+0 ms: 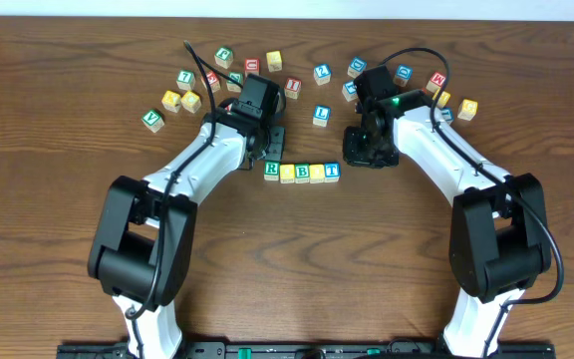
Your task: Spell out ROBOT
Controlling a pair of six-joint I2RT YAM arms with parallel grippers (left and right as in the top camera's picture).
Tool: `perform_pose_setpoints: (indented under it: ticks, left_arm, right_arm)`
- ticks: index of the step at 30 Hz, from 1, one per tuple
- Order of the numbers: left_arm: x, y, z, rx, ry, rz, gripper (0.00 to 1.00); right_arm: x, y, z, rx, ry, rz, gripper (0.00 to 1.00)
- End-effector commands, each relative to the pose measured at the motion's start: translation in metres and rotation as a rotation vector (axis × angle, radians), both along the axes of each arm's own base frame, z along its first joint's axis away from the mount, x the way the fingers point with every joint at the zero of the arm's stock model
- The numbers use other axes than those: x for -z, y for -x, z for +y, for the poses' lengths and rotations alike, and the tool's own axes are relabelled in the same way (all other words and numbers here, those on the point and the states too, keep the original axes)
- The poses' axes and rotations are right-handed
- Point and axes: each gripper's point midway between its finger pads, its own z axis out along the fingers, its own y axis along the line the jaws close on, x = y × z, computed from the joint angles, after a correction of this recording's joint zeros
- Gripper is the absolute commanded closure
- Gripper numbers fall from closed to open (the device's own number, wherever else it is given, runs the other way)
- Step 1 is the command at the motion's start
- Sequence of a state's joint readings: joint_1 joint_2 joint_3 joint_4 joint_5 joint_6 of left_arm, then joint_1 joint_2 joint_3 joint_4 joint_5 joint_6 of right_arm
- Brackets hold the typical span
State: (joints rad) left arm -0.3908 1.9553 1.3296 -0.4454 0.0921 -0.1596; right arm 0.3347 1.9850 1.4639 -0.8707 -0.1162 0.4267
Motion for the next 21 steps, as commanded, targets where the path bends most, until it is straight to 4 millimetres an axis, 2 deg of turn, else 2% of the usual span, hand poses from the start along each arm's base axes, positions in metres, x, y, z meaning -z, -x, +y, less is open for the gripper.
perform_pose_setpoints:
  ticks: [1, 8, 21]
  left_arm:
    - [0.009, 0.004, 0.001, 0.006, -0.031, 0.013, 0.92]
    - [0.02, 0.011, 0.002, 0.011, -0.046, 0.052, 0.92]
    - [0.025, 0.03, 0.005, 0.022, -0.053, 0.133, 0.92]
  right_arm:
    - [-0.001, 0.002, 0.001, -0.019, 0.006, -0.006, 0.83]
    - [-0.001, 0.002, 0.001, -0.019, 0.007, -0.006, 0.83]
    - [-0.001, 0.002, 0.0, -0.018, 0.013, -0.008, 0.82]
